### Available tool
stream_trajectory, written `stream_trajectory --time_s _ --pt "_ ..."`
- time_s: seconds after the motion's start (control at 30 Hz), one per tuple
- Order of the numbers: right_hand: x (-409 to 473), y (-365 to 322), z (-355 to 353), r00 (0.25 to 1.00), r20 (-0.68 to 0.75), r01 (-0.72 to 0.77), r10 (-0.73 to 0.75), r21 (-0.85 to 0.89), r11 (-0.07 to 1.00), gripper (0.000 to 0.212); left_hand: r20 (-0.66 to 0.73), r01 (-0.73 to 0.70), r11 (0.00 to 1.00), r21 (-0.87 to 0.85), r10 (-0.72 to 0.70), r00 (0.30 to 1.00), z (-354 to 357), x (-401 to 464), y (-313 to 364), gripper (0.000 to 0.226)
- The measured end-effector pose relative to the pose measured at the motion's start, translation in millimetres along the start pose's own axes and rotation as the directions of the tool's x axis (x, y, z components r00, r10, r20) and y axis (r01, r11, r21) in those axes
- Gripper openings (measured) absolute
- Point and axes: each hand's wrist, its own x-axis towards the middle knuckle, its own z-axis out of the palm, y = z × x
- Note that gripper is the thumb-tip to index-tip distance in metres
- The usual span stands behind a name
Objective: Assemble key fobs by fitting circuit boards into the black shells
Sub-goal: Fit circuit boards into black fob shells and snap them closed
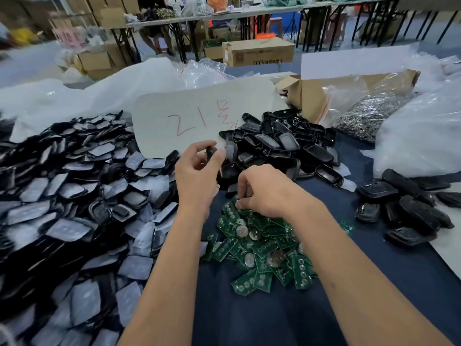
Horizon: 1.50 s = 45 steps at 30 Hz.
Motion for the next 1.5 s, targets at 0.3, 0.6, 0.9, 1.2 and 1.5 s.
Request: stream_trajectory --time_s 0.3,0.6,0.9,1.2,1.5 --pt "19 -2 -9 0.984 0.144 0.112 -0.103 -0.053 0.992 0.040 0.066 0.158 0.967 -0.200 -0.147 0.987 6 12 -1 0.032" --pt "22 43 3 0.977 -0.208 0.175 -0.047 0.657 0.734 0.019 -0.067 0.183 0.978 -0.101 -0.190 0.979 5 17 -12 0.022" --pt "33 46 14 0.859 -0.475 0.320 0.191 0.789 0.524 0.014 -0.021 0.207 0.973 -0.103 -0.211 0.977 13 13 -17 0.016" --pt "29 42 13 0.800 -0.517 0.368 0.306 0.824 0.430 0.016 -0.069 0.220 0.968 -0.121 -0.230 0.971 15 10 -9 0.012" --pt "28 29 17 0.820 -0.515 0.415 0.249 0.835 0.361 0.021 0.038 0.294 0.933 -0.207 -0.293 0.955 24 2 -5 0.009"
